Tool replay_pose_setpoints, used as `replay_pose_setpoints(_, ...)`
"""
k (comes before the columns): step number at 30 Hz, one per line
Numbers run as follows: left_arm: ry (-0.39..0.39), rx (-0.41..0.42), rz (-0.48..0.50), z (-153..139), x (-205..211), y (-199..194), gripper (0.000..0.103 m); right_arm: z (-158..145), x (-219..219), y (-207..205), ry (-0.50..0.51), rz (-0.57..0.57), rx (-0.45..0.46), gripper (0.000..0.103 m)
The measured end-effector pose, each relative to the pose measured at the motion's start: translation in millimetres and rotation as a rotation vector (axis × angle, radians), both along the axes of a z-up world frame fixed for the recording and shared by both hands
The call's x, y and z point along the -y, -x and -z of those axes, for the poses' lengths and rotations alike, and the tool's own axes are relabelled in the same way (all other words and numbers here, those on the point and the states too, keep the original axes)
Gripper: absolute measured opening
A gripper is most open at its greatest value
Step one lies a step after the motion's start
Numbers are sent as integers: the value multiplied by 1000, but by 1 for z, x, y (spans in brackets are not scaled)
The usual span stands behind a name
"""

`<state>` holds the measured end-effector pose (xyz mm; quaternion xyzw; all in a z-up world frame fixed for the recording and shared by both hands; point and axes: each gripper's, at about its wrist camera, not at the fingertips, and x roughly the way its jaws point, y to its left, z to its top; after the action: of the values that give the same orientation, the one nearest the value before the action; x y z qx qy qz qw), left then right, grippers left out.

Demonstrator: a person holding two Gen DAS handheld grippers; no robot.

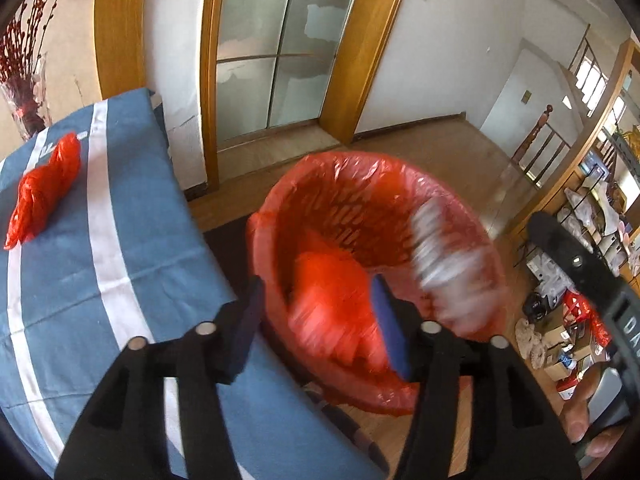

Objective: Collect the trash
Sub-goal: 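Open both grippers over the wastebasket to drop the two bags, then move both grippers back to the table toward the white plastic bag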

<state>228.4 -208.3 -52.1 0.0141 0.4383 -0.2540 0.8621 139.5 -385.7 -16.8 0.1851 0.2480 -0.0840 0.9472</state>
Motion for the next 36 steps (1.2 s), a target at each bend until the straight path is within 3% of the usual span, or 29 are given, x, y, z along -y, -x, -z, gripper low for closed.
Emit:
replay_pose_setpoints(4, -14, -14, -25, 5, -13, -3, 65, 4, 3, -1, -14, 18, -13, 61)
replay_pose_setpoints(12, -97, 36, -103, 5, -56, 0, 78, 8, -4, -4, -14, 16, -26, 81)
replay_pose_setpoints(18, -134, 40, -198, 6, -106, -6, 85, 9, -22, -11, 21, -4, -45, 85)
replay_pose_setpoints(20, -145, 33, -235, 6, -126, -8, 88, 9, -27, -13, 34, -8, -49, 91)
replay_pose_setpoints(27, -218, 47, -407, 2, -195, -23, 99, 7, -54, -24, 85, -46, -62, 92)
replay_pose_setpoints(36, -261, 93, -634, -21, -288, -60, 99, 9, -97, -45, 112, -138, -82, 92)
